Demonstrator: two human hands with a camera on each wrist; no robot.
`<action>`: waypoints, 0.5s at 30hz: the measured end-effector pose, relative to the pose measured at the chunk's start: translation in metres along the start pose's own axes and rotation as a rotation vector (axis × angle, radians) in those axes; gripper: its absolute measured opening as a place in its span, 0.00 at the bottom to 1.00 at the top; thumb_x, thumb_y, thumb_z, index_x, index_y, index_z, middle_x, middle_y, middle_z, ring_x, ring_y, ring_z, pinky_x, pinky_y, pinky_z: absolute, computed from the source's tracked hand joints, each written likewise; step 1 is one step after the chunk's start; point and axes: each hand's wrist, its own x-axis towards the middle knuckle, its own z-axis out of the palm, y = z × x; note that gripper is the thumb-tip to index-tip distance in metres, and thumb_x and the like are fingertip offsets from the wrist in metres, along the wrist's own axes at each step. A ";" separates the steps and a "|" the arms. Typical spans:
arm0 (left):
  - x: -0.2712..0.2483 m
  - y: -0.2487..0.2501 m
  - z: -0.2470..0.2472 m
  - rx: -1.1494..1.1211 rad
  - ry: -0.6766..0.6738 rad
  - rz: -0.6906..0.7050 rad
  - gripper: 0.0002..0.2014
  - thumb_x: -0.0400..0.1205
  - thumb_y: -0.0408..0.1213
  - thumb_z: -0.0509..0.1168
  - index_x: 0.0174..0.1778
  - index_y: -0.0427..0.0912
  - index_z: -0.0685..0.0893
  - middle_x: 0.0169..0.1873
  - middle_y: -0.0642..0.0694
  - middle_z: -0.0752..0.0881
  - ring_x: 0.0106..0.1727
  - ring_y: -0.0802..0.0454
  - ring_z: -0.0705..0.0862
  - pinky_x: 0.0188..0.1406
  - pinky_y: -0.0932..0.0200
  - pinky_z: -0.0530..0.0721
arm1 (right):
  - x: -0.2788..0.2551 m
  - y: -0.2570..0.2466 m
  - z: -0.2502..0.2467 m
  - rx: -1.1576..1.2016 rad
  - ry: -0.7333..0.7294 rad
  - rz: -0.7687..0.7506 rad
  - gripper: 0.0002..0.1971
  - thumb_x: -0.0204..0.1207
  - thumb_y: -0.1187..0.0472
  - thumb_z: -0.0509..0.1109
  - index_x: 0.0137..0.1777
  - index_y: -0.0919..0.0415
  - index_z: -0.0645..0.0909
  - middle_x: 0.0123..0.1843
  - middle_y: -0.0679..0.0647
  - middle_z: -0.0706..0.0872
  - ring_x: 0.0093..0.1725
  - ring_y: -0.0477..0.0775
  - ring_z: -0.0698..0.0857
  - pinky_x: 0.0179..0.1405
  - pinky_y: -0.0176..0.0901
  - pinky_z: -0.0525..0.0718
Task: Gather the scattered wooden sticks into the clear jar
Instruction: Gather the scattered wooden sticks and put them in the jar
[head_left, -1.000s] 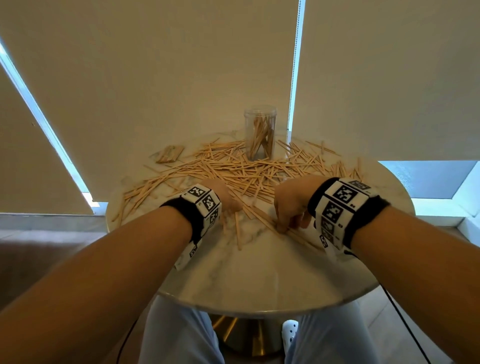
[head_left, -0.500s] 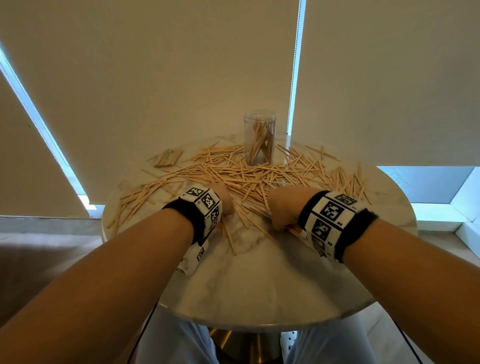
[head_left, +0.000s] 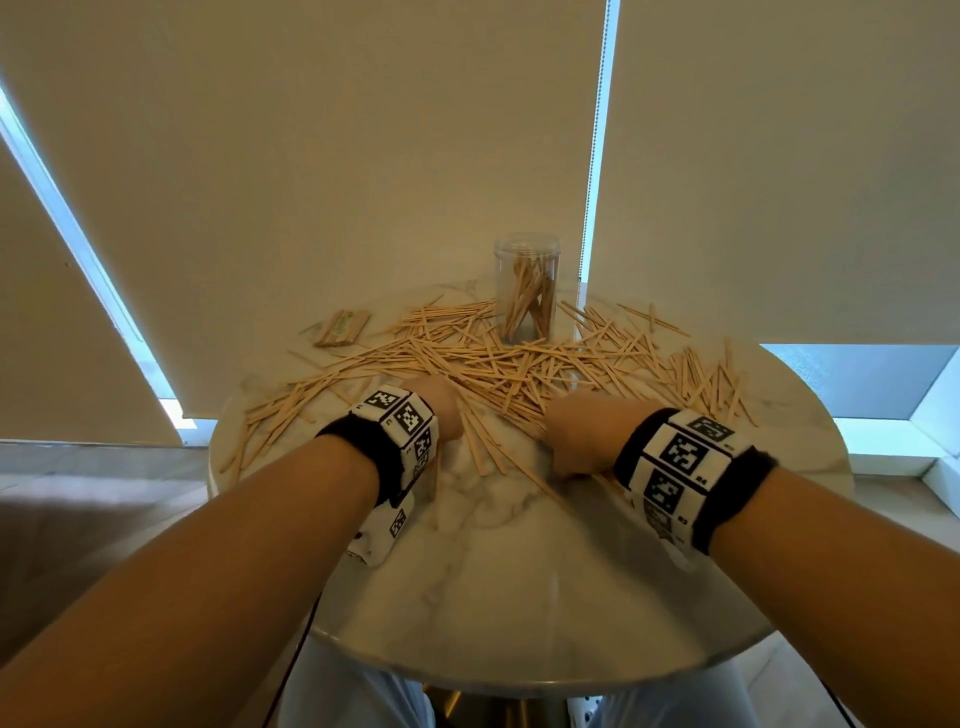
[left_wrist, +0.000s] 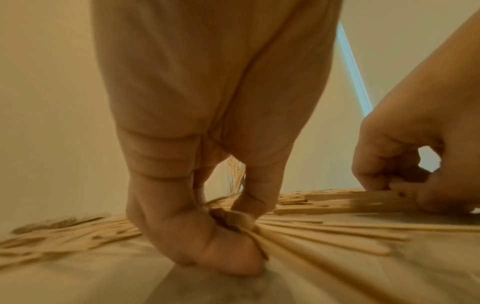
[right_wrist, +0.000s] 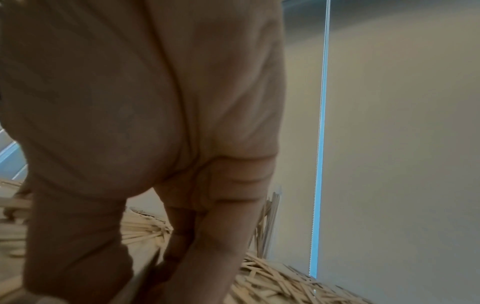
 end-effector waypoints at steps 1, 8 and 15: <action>-0.002 -0.003 -0.001 -0.054 0.003 -0.004 0.16 0.88 0.39 0.65 0.66 0.32 0.86 0.62 0.37 0.88 0.63 0.42 0.87 0.62 0.53 0.85 | -0.001 0.003 -0.001 0.014 -0.007 0.005 0.12 0.76 0.51 0.74 0.42 0.59 0.80 0.35 0.51 0.80 0.39 0.53 0.82 0.47 0.47 0.87; 0.009 -0.032 0.003 -0.849 -0.100 -0.102 0.12 0.91 0.30 0.53 0.50 0.29 0.80 0.34 0.37 0.88 0.33 0.43 0.90 0.25 0.57 0.89 | 0.005 0.035 -0.020 0.421 0.120 -0.022 0.14 0.76 0.58 0.71 0.54 0.70 0.85 0.49 0.66 0.90 0.37 0.56 0.87 0.51 0.56 0.91; 0.019 -0.005 0.002 -1.334 -0.057 -0.051 0.11 0.90 0.31 0.52 0.46 0.41 0.77 0.26 0.48 0.72 0.25 0.53 0.71 0.22 0.60 0.73 | 0.036 0.024 -0.035 0.915 0.359 -0.087 0.10 0.77 0.62 0.74 0.52 0.69 0.83 0.45 0.62 0.91 0.40 0.58 0.92 0.42 0.57 0.93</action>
